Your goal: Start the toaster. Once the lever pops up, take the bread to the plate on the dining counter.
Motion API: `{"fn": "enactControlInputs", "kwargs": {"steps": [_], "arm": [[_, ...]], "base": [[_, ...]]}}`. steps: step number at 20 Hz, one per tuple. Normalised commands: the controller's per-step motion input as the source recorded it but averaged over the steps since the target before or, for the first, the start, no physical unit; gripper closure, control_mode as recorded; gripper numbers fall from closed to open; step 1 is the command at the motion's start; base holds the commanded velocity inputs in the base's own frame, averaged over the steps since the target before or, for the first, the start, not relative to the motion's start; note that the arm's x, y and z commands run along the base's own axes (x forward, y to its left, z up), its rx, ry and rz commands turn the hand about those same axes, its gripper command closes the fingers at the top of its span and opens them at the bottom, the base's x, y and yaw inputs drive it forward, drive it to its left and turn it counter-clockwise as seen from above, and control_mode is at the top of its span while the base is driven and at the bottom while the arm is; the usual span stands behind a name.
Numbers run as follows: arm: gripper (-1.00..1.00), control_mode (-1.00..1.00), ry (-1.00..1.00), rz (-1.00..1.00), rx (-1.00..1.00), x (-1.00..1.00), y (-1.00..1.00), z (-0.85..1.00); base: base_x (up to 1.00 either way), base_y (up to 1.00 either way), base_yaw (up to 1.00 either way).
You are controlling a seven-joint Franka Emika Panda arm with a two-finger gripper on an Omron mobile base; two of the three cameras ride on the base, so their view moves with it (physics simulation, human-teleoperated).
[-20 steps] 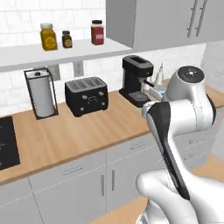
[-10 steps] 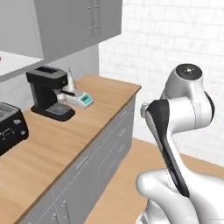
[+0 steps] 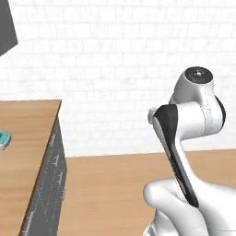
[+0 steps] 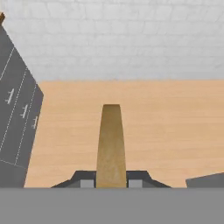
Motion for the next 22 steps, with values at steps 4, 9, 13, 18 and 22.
{"fn": "enactControlInputs", "kwargs": {"steps": [4, 9, 13, 18, 22], "arm": [[1.00, 1.00, 0.00, 0.00, 0.00, 0.00, 0.00, 0.00], [1.00, 1.00, 0.00, 0.00, 0.00, 0.00, 0.00, 0.00], [1.00, 1.00, 0.00, 0.00, 0.00, 0.00, 0.00, 0.00], [1.00, 1.00, 0.00, 0.00, 0.00, 0.00, 0.00, 0.00], [1.00, 1.00, 0.00, 0.00, 0.00, 0.00, 0.00, 0.00]], "base": [[0.02, -0.38, -0.80], [0.50, -0.24, -0.62], [0.93, 0.01, -0.46], [0.95, 0.15, -0.45], [0.86, 0.03, -0.53]]}}
